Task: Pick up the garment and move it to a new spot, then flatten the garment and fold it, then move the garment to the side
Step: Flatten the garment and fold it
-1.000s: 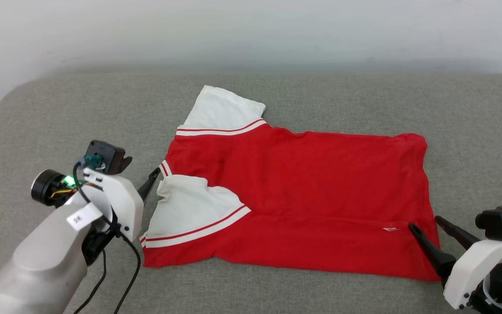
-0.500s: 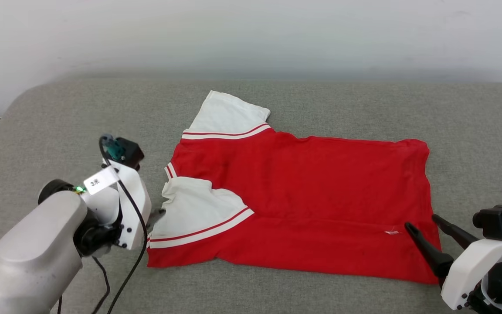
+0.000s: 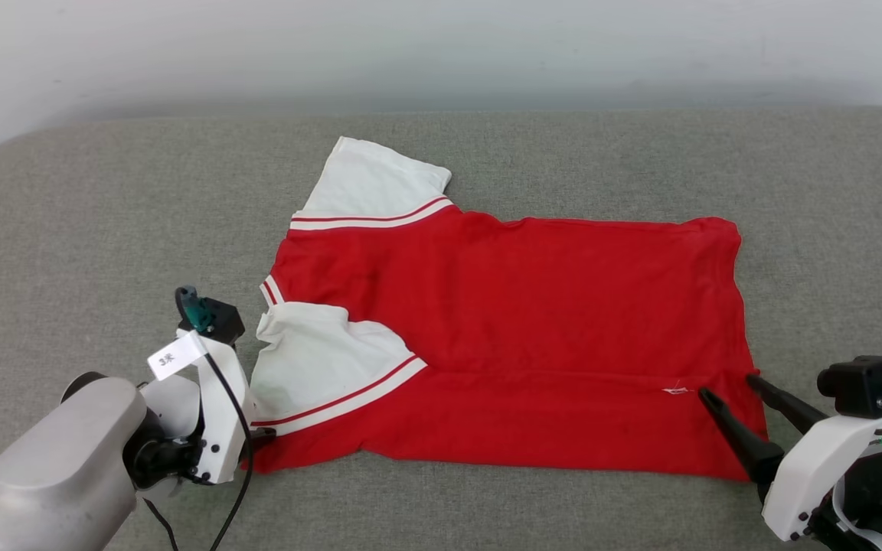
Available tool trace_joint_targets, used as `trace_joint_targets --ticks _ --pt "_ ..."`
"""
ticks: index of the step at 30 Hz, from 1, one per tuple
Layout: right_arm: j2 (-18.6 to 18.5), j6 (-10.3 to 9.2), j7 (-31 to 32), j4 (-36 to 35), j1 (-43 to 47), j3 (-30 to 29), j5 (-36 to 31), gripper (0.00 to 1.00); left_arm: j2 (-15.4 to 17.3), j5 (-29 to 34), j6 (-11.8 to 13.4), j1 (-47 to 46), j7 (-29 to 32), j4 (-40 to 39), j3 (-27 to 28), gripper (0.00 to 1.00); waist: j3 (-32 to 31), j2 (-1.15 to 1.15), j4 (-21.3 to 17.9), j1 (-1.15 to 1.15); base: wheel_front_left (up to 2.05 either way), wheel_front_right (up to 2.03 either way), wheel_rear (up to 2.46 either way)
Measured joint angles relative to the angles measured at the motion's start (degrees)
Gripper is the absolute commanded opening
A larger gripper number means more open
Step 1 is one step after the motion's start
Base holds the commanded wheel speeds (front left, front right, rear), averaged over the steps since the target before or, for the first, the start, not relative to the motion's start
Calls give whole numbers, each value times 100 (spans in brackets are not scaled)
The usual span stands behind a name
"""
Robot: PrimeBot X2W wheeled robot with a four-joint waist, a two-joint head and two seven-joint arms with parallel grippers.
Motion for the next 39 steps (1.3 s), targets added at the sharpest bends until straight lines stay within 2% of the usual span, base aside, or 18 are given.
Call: trace_joint_targets --ticks 4,5,6,7,11,16,21,25,31,39 --pt "10 0 0 18 -66 18 0 100 -43 -79 0 50 -34 125 -19 100 59 0 -51 0 0 0 0" --pt "9 0 0 18 -96 12 0 100 -48 -107 0 53 -34 127 -37 81 62 0 -60 0 0 0 0" --pt "7 0 0 16 -118 9 0 100 -48 -109 1 53 -56 122 -58 17 56 0 -65 0 0 0 0" --pt "0 0 2 14 -130 7 0 100 -47 -110 1 63 -111 123 -70 0 44 0 -67 0 0 0 0" --pt "-105 0 59 -53 -189 13 -38 100 -37 -94 -1 159 -424 44 -133 0 -52 0 -76 0 0 0 0" --pt "-431 0 370 -265 -418 -105 -170 100 163 -68 -1 235 -816 -205 -99 0 -206 0 -90 0 0 0 0" --pt "-864 0 1241 -576 -596 -119 -204 100 410 19 43 323 -1095 -613 -33 0 -318 0 -68 0 0 0 0" --pt "-1098 0 2106 -658 -614 -80 -109 100 530 78 187 430 -1147 -1012 -37 0 -335 0 -16 0 0 0 0" --pt "-1056 0 2882 -444 -605 -69 138 100 611 165 365 435 -1163 -1479 -31 0 -238 0 65 0 0 0 0" --pt "-686 0 2914 213 -554 122 102 100 616 269 465 370 -1166 -1715 -26 0 -22 0 180 1 0 0 0"
